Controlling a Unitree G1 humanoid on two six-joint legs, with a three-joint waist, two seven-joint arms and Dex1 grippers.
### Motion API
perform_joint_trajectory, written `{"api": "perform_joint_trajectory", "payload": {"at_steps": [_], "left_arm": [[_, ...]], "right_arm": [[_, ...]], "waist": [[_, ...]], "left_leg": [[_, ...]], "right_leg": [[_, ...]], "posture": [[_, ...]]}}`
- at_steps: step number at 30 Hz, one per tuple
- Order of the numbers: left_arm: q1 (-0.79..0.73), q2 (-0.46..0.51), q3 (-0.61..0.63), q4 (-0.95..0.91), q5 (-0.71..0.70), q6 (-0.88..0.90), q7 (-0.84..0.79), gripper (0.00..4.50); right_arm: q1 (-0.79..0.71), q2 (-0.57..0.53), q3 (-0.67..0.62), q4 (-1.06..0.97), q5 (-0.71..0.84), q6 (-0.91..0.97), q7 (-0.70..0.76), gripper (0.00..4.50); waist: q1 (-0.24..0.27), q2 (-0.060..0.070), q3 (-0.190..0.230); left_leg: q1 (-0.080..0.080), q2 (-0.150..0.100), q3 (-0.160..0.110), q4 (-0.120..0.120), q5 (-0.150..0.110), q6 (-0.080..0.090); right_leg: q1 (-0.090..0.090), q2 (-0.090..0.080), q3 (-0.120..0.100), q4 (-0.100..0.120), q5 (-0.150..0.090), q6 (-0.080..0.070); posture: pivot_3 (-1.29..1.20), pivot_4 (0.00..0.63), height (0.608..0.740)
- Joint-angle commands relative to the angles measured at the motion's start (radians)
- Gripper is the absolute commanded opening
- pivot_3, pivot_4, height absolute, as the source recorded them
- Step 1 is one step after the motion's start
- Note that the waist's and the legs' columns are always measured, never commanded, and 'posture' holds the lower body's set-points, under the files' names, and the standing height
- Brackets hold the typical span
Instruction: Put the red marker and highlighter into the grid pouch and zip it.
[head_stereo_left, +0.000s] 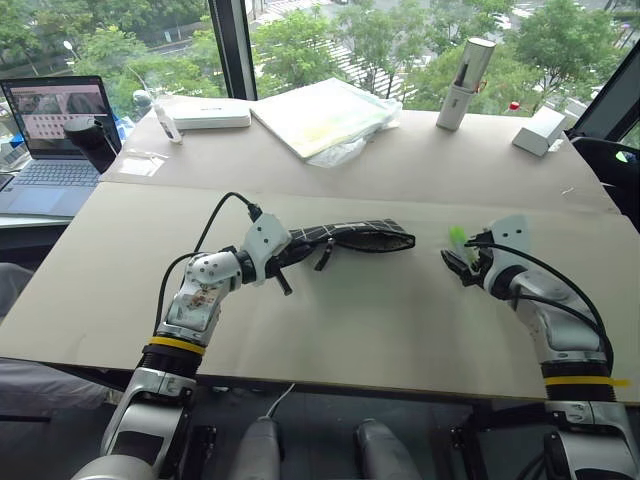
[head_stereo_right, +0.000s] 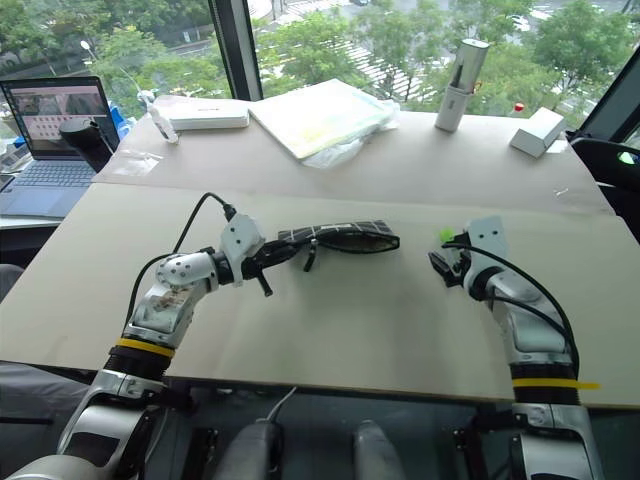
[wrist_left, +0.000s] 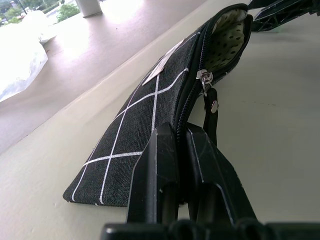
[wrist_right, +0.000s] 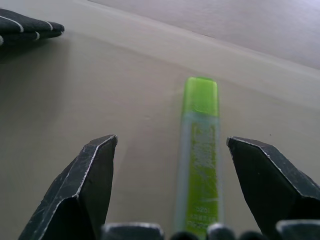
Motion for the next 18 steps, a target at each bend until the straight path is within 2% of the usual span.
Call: {"api": "perform_joint_trajectory", "payload": {"at_steps": [1, 7, 10, 12, 16, 18], "left_arm": [[-0.014, -0.001, 0.006, -0.032, -0.010, 0.002, 0.002, 0.00], [-0.009, 0.002, 0.008, -0.039, -0.011, 0.006, 0.004, 0.00], [-0.011, 0.003, 0.010, -0.038, -0.011, 0.007, 0.006, 0.00], [-0.012, 0.003, 0.012, -0.038, -0.011, 0.008, 0.007, 0.00], [-0.013, 0.006, 0.013, -0.035, -0.011, 0.007, 0.007, 0.00], [-0.017, 0.005, 0.013, -0.030, -0.010, 0.005, 0.007, 0.00]], "right_arm": [[-0.030, 0.004, -0.050, 0.075, -0.014, -0.052, -0.034, 3.92], [-0.047, 0.028, -0.081, 0.155, 0.040, -0.023, 0.000, 3.92], [-0.046, 0.058, -0.143, 0.169, 0.107, 0.029, 0.003, 3.19], [-0.035, 0.060, -0.156, 0.155, 0.121, 0.055, 0.010, 2.43], [-0.018, 0.058, -0.155, 0.126, 0.119, 0.067, 0.022, 1.20], [-0.018, 0.050, -0.145, 0.118, 0.094, 0.043, 0.018, 1.08]], "waist": [[-0.001, 0.000, 0.000], [-0.001, 0.000, 0.000], [-0.002, 0.000, 0.000], [-0.002, 0.000, 0.000], [-0.003, 0.000, 0.000], [-0.004, 0.000, 0.000]], "left_leg": [[0.000, 0.000, 0.000, 0.000, 0.000, 0.000], [0.000, 0.000, 0.000, 0.000, 0.000, 0.000], [0.000, 0.000, 0.000, 0.000, 0.000, 0.000], [0.001, 0.000, -0.001, 0.000, 0.000, 0.000], [0.001, 0.000, -0.001, 0.000, 0.000, 0.000], [0.001, 0.000, -0.001, 0.000, 0.000, 0.000]], "right_leg": [[0.000, 0.000, 0.000, 0.000, 0.000, 0.000], [0.001, 0.000, 0.000, 0.000, 0.000, 0.000], [0.001, 0.000, 0.000, 0.000, 0.000, 0.000], [0.002, 0.000, -0.001, 0.000, 0.000, 0.000], [0.002, 0.000, -0.001, -0.001, 0.000, 0.000], [0.002, 0.000, -0.001, -0.001, 0.000, 0.000]], "posture": [[0.00, 0.150, 0.740], [0.00, 0.150, 0.740], [0.00, 0.150, 0.740], [0.00, 0.150, 0.740], [0.00, 0.150, 0.740], [0.00, 0.150, 0.740]]}}
